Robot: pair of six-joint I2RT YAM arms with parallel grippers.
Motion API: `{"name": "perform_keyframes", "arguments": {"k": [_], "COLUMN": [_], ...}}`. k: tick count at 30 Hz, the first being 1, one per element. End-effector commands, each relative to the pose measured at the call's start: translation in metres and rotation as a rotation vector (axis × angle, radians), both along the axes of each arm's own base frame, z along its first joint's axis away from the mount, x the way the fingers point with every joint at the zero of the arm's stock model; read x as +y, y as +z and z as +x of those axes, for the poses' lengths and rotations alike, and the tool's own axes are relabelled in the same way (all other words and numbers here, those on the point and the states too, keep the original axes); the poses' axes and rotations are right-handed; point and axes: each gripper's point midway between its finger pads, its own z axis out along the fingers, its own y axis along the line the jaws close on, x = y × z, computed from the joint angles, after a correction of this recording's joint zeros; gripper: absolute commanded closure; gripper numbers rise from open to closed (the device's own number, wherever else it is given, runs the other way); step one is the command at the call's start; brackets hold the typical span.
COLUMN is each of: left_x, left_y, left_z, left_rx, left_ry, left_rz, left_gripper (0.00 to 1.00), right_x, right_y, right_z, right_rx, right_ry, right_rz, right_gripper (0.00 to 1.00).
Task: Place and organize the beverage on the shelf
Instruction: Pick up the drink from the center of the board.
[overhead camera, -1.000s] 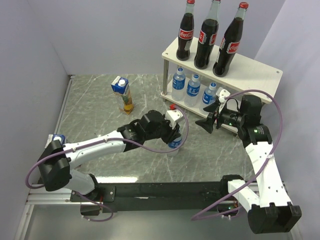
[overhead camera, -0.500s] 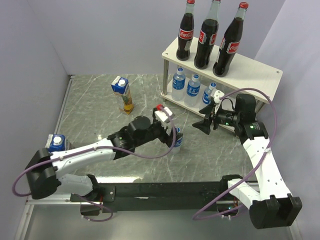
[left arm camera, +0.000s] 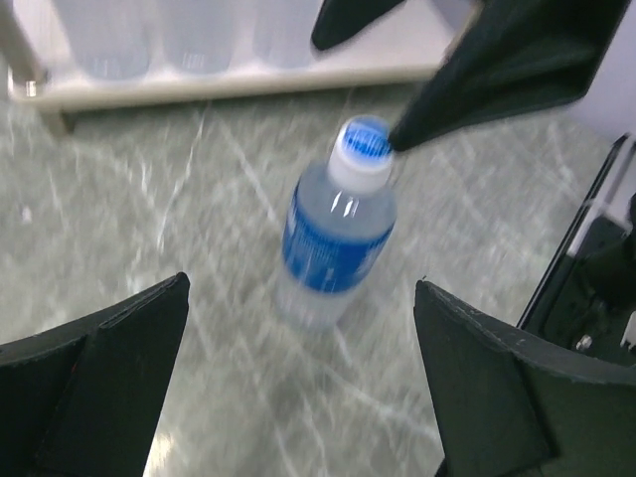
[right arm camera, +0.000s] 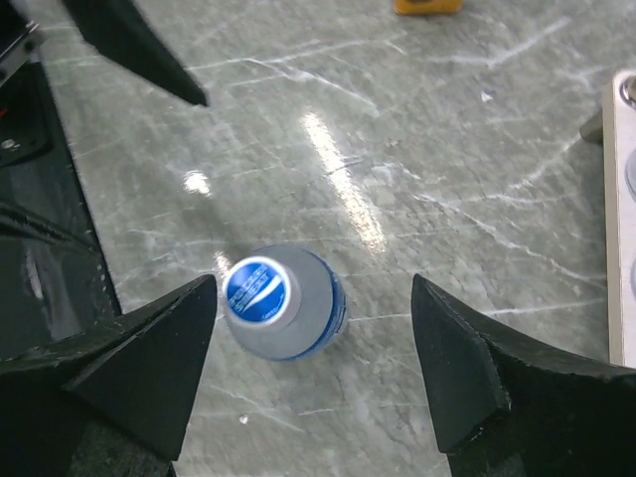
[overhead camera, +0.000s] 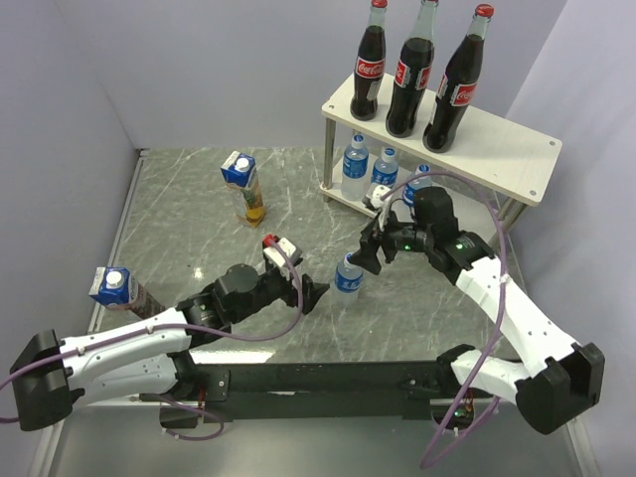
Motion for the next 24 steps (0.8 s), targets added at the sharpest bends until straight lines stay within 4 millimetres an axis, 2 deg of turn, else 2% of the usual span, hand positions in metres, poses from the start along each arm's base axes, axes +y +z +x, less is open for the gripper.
{"name": "perform_keyframes", "arguments": {"k": [1, 2, 8, 13, 17, 24], "left_x": [0.011, 0.016, 0.022, 0.021, 0.016, 0.005], "left_y": [-0.001, -0.009, -0.024, -0.034, -0.044, -0.045], "left_z": [-0.001, -0.003, -0.009, -0.008, -0.006, -0.004], "left_rx": [0.024, 0.03, 0.052, 0.052, 0.048, 0.038], "left_ry": [0.05, 0.059, 0.057, 0.057, 0.052, 0.024], "left_rz": [-0.075, -0.074, -0.104, -0.1, -0.083, -0.069], "left_gripper": [0.0, 0.0, 0.01, 0.0, 0.0, 0.0], "right_x": [0.006, 0.006, 0.018, 0.021, 0.021, 0.024], "right_y": [0.005, 0.003, -0.004, -0.011, -0.008, 0.002], "right_z": [0.02, 0.023, 0.021, 0.017, 0.012, -0.002], "right_rx": [-0.032, -0.027, -0.014, 0.007, 0.0, -0.024], "right_ry": [-0.114, -0.136, -0.125, -0.105, -0.075, -0.007], "right_rz": [-0.009, -0.016, -0.044, -0.078, -0.089, -0.059], "right_gripper": [0.15, 0.15, 0.15, 0.22, 0.24, 0.23]}}
